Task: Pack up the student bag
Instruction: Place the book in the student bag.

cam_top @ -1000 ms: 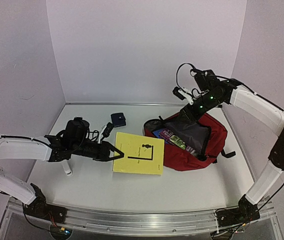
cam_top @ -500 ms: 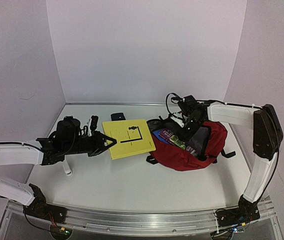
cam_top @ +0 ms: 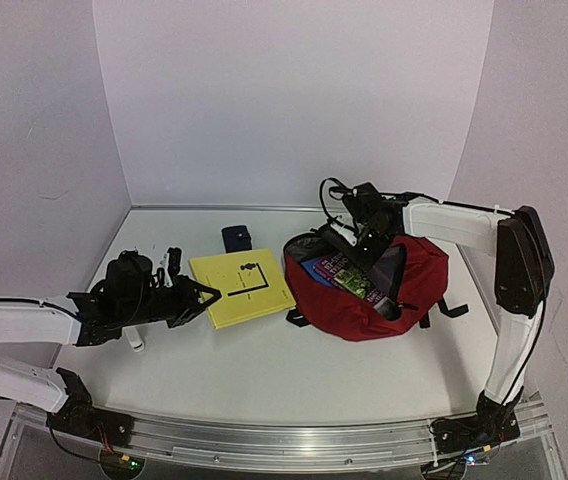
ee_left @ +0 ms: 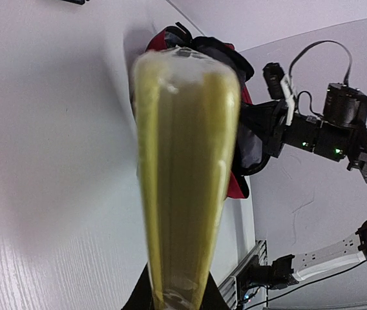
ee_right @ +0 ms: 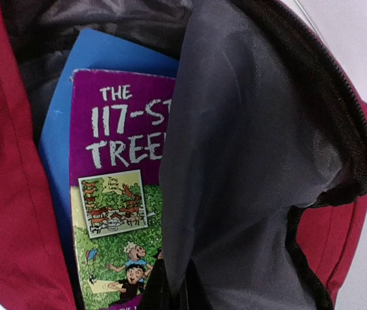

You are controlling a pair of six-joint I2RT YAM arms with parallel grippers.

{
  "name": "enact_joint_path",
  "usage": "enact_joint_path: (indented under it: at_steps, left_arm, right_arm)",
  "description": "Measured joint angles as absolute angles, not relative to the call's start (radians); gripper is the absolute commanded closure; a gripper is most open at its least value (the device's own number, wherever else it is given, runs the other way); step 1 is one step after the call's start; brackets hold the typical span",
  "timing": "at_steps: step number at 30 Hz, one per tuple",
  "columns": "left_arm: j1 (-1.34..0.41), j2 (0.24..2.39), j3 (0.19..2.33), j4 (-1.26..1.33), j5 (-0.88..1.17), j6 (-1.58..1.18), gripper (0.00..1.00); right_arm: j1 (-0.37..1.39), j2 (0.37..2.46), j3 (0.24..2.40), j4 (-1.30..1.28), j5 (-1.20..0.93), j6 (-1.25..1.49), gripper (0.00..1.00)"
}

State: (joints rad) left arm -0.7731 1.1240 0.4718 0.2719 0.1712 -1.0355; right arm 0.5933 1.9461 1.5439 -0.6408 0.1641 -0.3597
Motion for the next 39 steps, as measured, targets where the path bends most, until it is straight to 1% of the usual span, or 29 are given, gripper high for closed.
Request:
enact_joint_path:
  at_steps: [7, 13, 17, 22, 27, 32, 39]
  left_arm:
    - [-0.773, 1.165, 0.43, 0.406, 0.178, -1.077, 1.0]
    - [-0.773, 1.305, 0.429, 0.578, 0.205, -1.107, 1.0]
    - [-0.776, 1.443, 0.448, 0.706, 0.228, -1.137, 1.0]
    - [-0.781, 1.642, 0.542, 0.864, 0.277, -1.185, 1.0]
    - [-0.795, 1.782, 0.641, 0.976, 0.31, -1.232, 1.0]
    - [-0.802, 1.828, 0.701, 1.058, 0.315, -1.267, 1.0]
    - [-0.806, 1.884, 0.773, 1.075, 0.305, -1.314, 1.0]
  right_arm:
    - [0.62, 1.906, 1.66, -0.683, 0.086, -0.278, 1.0]
    - [0.621, 1.881, 1.73, -0.708, 0.039, -0.21, 1.0]
    - [0.621, 1.881, 1.741, -0.713, 0.006, -0.176, 1.0]
    - [0.62, 1.881, 1.741, -0.725, -0.012, -0.153, 1.0]
    - [0.609, 1.881, 1.741, -0.726, -0.015, -0.148, 1.0]
    - [0.617, 1.881, 1.741, -0.726, -0.047, -0.142, 1.0]
    - [0.62, 1.877, 1.741, -0.718, -0.085, -0.122, 1.0]
